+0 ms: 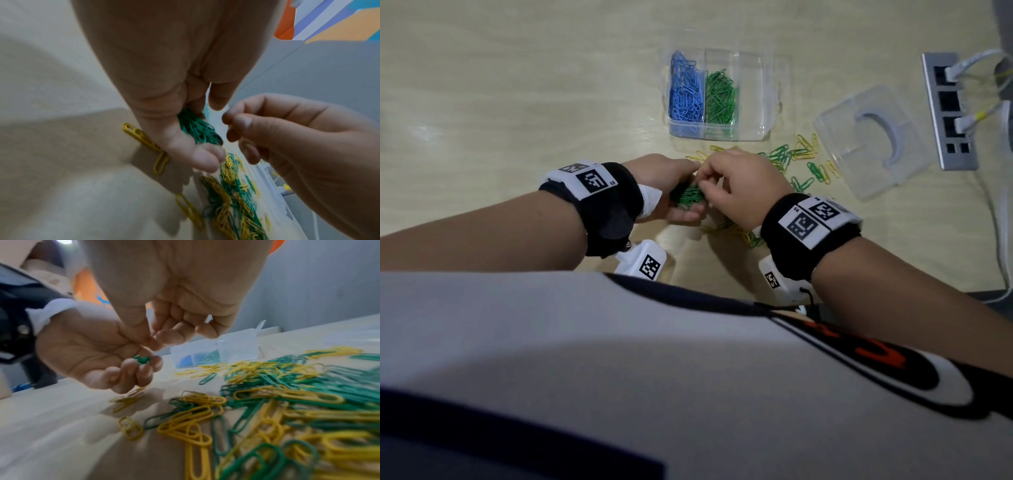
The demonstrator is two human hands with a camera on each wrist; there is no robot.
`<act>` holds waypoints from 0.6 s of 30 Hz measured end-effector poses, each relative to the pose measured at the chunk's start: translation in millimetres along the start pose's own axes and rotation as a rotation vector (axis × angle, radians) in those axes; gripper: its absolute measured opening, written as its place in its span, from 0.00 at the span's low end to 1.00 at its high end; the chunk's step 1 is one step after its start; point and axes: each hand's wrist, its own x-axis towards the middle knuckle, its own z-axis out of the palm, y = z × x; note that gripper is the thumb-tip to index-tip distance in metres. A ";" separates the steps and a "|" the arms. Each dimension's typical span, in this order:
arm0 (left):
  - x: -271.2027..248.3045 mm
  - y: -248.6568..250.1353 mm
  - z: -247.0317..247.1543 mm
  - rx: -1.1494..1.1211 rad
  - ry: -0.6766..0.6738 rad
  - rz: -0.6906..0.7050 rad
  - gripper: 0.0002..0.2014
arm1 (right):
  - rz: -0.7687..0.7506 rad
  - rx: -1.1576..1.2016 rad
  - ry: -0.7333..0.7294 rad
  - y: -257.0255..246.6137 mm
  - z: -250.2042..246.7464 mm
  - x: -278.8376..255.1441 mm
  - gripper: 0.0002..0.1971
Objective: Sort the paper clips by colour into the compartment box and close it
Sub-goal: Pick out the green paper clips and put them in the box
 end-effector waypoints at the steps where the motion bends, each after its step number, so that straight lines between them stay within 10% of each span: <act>1: 0.1 0.0 0.1 -0.006 0.013 -0.009 0.14 | 0.022 -0.001 0.001 2.7 -1.4 -0.7 0.05; 7: 0.3 0.1 -3.6 -0.014 0.033 -0.034 0.19 | 0.092 -0.341 -0.363 25.6 -3.0 -17.1 0.06; 18: -0.1 -2.0 -3.5 -0.031 0.028 -0.025 0.20 | 0.135 -0.098 -0.023 18.0 -0.6 -9.3 0.01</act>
